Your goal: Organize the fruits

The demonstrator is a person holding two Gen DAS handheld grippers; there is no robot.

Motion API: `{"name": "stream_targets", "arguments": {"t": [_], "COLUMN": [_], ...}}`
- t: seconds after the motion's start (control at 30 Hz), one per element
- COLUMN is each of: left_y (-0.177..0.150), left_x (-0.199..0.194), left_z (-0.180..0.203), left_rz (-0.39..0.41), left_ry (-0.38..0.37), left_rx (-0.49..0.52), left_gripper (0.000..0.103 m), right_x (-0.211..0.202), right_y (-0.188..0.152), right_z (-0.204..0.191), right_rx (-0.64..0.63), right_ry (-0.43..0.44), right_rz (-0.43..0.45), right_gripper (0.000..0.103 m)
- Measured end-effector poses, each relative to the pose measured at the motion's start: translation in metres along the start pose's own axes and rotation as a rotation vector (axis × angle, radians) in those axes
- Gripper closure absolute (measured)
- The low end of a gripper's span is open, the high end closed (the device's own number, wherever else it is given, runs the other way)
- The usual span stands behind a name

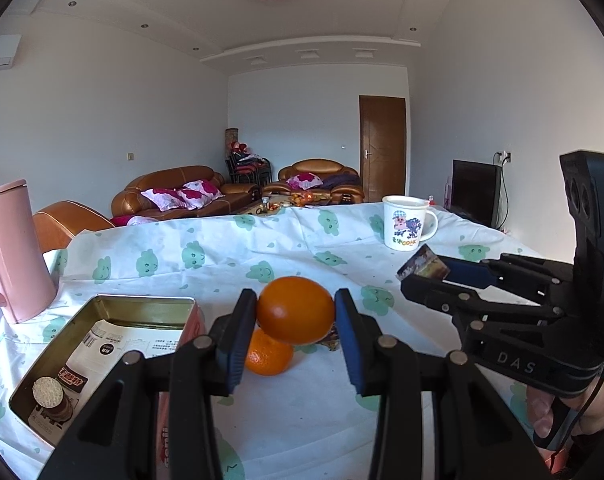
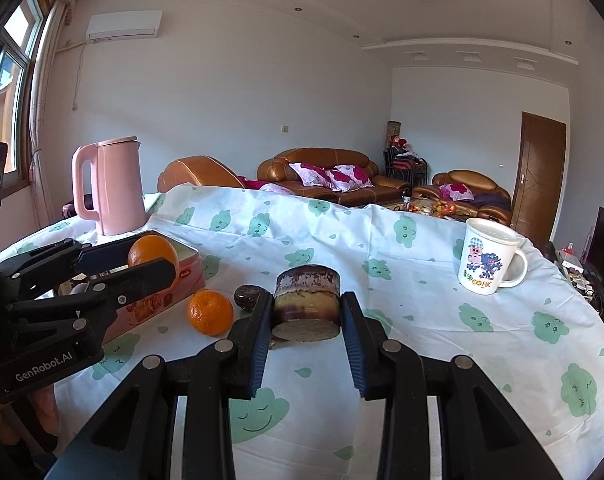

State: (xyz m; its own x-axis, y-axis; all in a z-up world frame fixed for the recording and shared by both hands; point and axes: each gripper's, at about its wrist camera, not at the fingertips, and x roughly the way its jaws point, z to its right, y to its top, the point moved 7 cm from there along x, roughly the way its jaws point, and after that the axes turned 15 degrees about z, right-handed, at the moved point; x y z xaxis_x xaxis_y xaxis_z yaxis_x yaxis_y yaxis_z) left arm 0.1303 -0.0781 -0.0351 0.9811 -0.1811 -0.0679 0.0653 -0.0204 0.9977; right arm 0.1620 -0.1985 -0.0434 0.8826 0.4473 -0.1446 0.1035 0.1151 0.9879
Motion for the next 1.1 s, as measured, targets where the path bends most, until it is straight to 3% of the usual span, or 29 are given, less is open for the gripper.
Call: {"name": "stream_targets", "arguments": {"t": [0.23,0.67,0.9,1.1], "left_y": [-0.003,-0.001,-0.016,-0.026], "left_x": [-0.004,-0.009,0.000,0.005], "left_z": [-0.030,-0.145,-0.188,-0.196], "left_rz": [-0.025,-0.078,-0.154,-0.200], "left_ry": [0.035,0.200,0.258,0.261], "left_rx": [-0.035,-0.146,-0.189,-0.181], "left_gripper": [0.061,0.061,0.061,0.061], "right_x": [0.020,0.073,0.110,0.134], "right_y": [0.007,0.018,0.004,-0.013], "right_z": [-0.038,-0.137,-0.169,-0.182], "right_rx": [-0.021,-0.093,-0.064,-0.052], "right_ry": [0.084,0.265,0.310,0.301], "right_rz": [-0.029,-0.110,-0.204,-0.275], "right_gripper": [0.067,0.067,0.067,0.067]}}
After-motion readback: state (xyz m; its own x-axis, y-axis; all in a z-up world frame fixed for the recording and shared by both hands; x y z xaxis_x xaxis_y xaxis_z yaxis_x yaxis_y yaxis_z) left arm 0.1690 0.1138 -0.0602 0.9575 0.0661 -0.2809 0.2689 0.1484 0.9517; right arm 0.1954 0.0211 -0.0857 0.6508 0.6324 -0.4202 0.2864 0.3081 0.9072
